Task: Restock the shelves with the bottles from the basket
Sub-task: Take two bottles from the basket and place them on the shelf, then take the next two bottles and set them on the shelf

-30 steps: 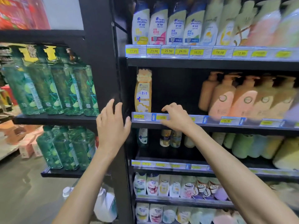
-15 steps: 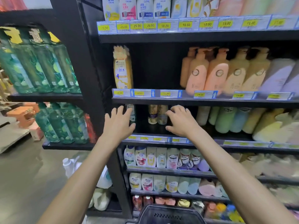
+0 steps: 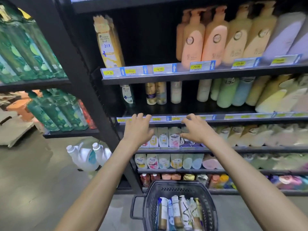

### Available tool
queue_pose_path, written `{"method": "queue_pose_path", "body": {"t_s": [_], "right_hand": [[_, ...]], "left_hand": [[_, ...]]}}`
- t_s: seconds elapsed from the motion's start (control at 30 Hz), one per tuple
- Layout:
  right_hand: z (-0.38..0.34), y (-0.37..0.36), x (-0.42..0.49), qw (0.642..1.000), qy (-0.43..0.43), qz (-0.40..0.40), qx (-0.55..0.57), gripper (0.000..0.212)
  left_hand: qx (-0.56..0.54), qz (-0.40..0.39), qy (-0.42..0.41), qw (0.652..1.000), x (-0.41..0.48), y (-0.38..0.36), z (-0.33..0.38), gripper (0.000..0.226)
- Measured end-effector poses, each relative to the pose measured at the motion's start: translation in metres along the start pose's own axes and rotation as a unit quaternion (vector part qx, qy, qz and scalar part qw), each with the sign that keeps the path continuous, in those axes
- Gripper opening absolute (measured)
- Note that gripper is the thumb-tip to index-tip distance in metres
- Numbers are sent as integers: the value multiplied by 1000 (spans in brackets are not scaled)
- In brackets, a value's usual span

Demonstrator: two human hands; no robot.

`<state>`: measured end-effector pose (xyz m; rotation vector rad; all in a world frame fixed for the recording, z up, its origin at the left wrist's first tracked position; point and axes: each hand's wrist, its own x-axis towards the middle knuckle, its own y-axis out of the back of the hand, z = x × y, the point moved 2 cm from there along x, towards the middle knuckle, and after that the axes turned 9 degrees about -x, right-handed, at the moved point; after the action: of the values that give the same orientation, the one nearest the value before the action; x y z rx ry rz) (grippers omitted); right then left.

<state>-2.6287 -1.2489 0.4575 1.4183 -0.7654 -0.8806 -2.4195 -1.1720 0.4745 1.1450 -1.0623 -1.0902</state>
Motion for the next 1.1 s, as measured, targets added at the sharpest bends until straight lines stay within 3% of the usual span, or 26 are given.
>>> {"method": "queue_pose_path", "body": {"t_s": [0.67, 0.83, 1.0, 1.1], "right_hand": [[-2, -187, -51, 969, -142, -163, 119, 60], [4, -228, -59, 962, -141, -205, 114, 57], [10, -279, -62, 947, -119, -264, 139, 41], [13, -314, -63, 942, -98, -292, 132, 55]], "left_hand": [[-135, -145, -39, 979, -34, -182, -9, 59], [-139, -173, -21, 975, -47, -227, -11, 57], [-159, -227, 7, 961, -55, -275, -5, 56], [-182, -249, 38, 950, -60, -305, -2, 54]]}}
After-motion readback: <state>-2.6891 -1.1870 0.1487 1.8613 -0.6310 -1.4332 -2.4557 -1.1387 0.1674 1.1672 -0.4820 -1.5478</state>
